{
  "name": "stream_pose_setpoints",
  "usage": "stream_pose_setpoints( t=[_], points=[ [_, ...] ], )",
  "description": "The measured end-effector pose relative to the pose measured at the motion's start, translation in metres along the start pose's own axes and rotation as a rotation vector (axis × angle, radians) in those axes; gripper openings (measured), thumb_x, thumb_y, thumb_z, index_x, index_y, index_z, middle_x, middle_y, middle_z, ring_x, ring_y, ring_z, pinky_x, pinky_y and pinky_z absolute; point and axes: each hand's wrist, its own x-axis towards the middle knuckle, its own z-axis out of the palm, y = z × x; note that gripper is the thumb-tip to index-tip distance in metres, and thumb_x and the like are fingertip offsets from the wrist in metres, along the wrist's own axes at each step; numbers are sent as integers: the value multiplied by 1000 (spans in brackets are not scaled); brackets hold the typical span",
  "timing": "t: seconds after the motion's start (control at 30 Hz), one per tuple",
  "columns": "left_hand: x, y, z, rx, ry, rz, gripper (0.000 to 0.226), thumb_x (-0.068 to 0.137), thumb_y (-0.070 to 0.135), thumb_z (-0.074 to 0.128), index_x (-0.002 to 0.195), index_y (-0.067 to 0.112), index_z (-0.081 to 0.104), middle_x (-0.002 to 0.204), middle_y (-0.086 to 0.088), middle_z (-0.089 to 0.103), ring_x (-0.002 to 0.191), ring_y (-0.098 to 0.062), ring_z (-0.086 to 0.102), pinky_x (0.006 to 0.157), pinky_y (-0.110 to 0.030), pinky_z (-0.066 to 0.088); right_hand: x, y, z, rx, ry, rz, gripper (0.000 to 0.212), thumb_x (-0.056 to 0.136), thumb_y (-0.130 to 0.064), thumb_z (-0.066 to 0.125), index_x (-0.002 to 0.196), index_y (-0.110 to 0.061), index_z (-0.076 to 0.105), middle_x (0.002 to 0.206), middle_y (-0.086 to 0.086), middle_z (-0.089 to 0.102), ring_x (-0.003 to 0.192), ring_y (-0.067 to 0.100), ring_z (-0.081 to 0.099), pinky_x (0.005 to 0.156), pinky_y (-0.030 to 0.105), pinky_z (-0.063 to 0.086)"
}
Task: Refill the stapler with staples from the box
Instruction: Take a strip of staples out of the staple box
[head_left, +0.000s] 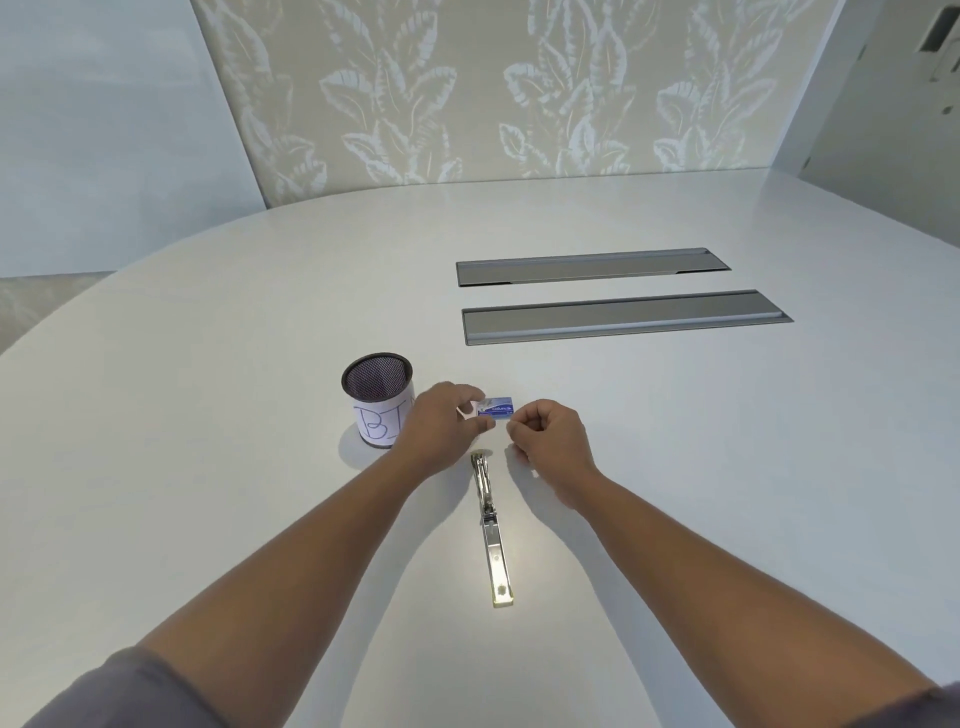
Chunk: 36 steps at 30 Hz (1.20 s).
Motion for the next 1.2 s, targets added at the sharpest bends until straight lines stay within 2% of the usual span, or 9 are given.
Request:
stream_pose_setpoints(
  t=[0.27,0.37,0.53,0.7,0.8,0.9,0.97,1.07,1.2],
  points=[
    [27,-3,11,-37,-25,-68,55,78,33,85,128,22,66,115,8,49,79,-1,55,70,-22,40,24,3,0,-108,92,-52,18,81,-6,68,90,-22,70,78,-1,69,66,17,63,67,36,57],
    [36,-2,12,5,-67,-55,56,76,36,87,127,23,67,116,7,53,87,-9,60,78,-28,45,35,1,-2,-129,93,-23,25,81,-5,70,102,-17,70,90,2,68,74,22,66,67,36,59],
    [45,-3,16,41,-114,-64,54,73,34,88,123,21,71,120,-1,60,105,-21,62,92,-38,51,48,0,-3,-154,18,23,30,80,1,72,104,-17,69,86,0,66,72,17,63,63,29,57],
    [45,-7,20,31,-85,-58,30,74,25,86,103,20,78,103,0,65,92,-18,62,76,-27,45,56,1,-4,-213,-62,26,32,78,4,71,103,-15,69,81,-1,65,71,17,62,75,40,60],
    [44,-7,19,8,-75,-67,29,74,23,85,102,19,78,95,6,65,83,-13,59,64,-16,40,59,1,-4,-240,-93,27,34,78,3,71,108,-12,70,78,-3,64,67,14,61,71,39,60],
    [45,-4,18,27,-101,-55,28,75,21,85,102,16,77,97,2,71,84,-17,61,71,-24,44,61,0,-5,-307,-122,7,42,81,0,74,120,-13,68,76,-5,65,61,11,61,62,28,54],
    [46,-2,18,48,-111,-49,27,76,20,84,102,15,77,97,0,71,85,-19,63,73,-27,46,63,-2,-5,-350,-142,-4,41,83,-3,74,123,-14,68,77,-4,65,64,13,62,65,32,56],
    [46,-1,16,60,-121,-46,26,77,20,84,101,16,77,97,-1,70,84,-19,61,71,-27,44,63,-4,-3,-405,-169,-11,34,86,-6,73,119,-15,68,79,-2,64,68,18,62,70,38,58],
    [44,-3,10,38,-132,-71,28,76,18,85,102,17,76,96,2,69,82,-15,59,64,-21,40,65,-10,-3,-552,-201,-84,24,84,-13,76,108,-16,72,79,-4,65,69,14,58,64,29,49]
  ],
)
